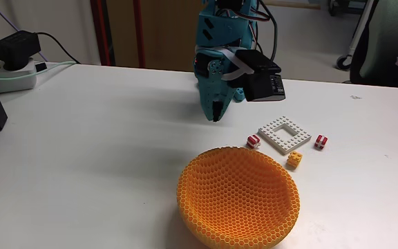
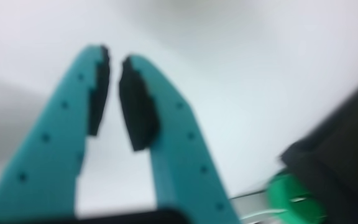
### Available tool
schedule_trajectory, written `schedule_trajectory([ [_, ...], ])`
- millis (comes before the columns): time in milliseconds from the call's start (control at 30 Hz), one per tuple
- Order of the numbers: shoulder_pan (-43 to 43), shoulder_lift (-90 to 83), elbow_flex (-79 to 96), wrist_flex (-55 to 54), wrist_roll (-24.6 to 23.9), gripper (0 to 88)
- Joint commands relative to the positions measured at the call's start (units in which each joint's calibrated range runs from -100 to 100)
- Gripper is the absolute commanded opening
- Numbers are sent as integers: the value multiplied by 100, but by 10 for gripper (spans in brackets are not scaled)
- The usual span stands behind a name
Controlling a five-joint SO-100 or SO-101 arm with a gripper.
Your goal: Pick only small cubed objects and place them into the bowl
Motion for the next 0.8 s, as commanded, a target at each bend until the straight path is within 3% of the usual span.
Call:
schedule_trajectory([
  [0, -513, 252, -544, 417, -567, 0],
  [367, -2675, 1075, -1295, 1503, -2061, 0],
  [533, -3402, 1170, -881, 1616, -2882, 131],
  [767, -3569, 1189, -217, 695, -2984, 225],
])
